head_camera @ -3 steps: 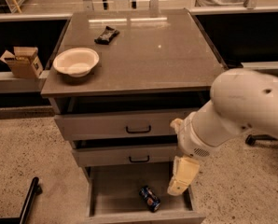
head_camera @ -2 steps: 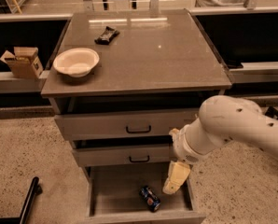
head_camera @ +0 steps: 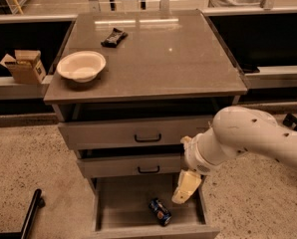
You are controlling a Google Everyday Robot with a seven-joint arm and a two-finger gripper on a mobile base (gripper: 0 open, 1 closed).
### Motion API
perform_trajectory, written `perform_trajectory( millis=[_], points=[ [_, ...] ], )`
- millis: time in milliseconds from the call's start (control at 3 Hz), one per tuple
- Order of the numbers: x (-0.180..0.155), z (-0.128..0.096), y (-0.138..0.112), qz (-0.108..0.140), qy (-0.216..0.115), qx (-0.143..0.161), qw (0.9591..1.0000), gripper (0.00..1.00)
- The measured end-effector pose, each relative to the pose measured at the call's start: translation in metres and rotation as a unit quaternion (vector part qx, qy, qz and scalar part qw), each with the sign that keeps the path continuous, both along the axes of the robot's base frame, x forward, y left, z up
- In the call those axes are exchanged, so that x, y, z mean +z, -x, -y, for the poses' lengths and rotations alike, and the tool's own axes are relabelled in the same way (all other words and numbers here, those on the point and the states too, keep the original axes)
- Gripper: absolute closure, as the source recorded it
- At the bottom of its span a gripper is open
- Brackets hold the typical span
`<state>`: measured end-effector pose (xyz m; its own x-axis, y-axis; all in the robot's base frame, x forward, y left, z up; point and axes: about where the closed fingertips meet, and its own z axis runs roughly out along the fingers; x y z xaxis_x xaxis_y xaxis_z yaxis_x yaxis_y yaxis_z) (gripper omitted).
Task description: Pick pepsi can from bottom drawer and place on counter
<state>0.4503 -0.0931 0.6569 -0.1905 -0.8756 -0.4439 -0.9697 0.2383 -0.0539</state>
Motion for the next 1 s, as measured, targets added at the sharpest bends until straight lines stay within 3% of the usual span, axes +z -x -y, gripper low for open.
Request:
perform_trajectory(
  millis=[333,667,1000],
  points=[
    [-0.027,-0.006,-0.010,0.004,-0.015,-0.008,0.9998,0.00],
    [-0.115,-0.030,-0.020,0.025,-0.089,-0.005,0.9957,0.00],
    [-0.172,-0.051,-0.030,0.030,-0.130,0.019,0.9909,0.00]
  ],
)
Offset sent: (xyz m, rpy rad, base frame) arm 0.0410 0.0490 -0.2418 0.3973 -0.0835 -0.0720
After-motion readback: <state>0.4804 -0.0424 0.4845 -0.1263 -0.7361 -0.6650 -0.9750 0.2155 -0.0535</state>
